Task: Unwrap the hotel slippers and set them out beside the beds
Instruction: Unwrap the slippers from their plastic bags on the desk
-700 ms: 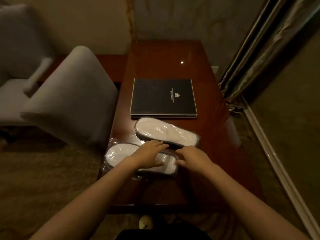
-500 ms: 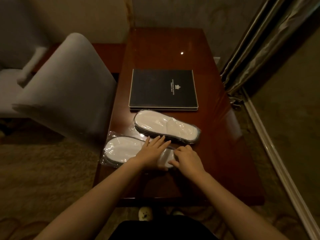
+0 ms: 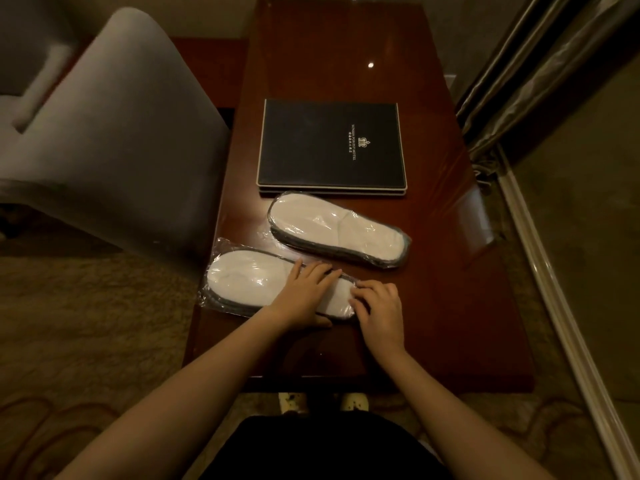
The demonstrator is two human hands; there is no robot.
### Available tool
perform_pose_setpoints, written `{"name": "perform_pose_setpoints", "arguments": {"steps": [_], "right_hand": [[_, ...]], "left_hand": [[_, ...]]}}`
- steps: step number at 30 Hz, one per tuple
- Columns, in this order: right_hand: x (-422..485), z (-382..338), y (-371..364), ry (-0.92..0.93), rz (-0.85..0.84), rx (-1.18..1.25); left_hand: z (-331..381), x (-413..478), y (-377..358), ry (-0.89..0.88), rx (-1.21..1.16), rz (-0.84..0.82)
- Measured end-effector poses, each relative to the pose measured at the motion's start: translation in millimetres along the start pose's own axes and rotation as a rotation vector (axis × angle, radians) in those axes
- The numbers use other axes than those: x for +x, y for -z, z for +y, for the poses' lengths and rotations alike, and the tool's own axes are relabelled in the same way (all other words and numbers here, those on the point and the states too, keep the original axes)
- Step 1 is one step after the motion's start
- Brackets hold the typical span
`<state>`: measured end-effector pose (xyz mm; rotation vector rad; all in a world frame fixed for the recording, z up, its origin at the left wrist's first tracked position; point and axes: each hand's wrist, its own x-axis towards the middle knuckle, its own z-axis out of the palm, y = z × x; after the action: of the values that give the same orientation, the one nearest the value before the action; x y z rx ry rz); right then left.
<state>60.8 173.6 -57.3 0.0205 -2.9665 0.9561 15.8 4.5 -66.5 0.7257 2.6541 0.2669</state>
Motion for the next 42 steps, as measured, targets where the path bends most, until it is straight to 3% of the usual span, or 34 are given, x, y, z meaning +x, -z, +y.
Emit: {"name": "perform_pose_setpoints", "arguments": {"steps": [13,19,22,25,29,33,36,39,42], "right_hand": [[0.3,-1.4,-4.2,-0.032,0.057,0.121],[8.0,-4.5,18.5,-0.257,0.194,0.38],[17.9,-4.8,29.5,-0.409,0.264,0.621],[23.1,-1.4,37.8,-0.519,0.209,0.777],[28.2,-3.9,53.7,-0.486,0.131,0.89],[28.5,-17.3,64.7,-0.396,-0.044,0.697],[26.3,-21.0,69.6,-0.328,0.033,0.732],[22.6,-12.7,71.1,-0.427,0.105,0.889],[15.4,-4.3,68.9,-0.547,0.044,0.976]], "left_hand": [[-4.3,-3.4,1.1,-0.008,-0.092,0.11],[-2.3,-6.3,22.7,0.005,-0.102,0.251],[3.4,-7.0,38.5,0.02,-0.17,0.344],[7.0,-5.7,49.2,0.03,-0.198,0.343],[7.9,-9.9,54.8,0.043,-0.18,0.347],[12.1,-12.5,59.3,0.042,-0.189,0.356],[15.0,-14.4,64.9,0.059,-0.249,0.37],[15.8,-15.7,70.6,0.053,-0.294,0.372],[21.8,-15.2,70.9,0.043,-0.266,0.319]]}}
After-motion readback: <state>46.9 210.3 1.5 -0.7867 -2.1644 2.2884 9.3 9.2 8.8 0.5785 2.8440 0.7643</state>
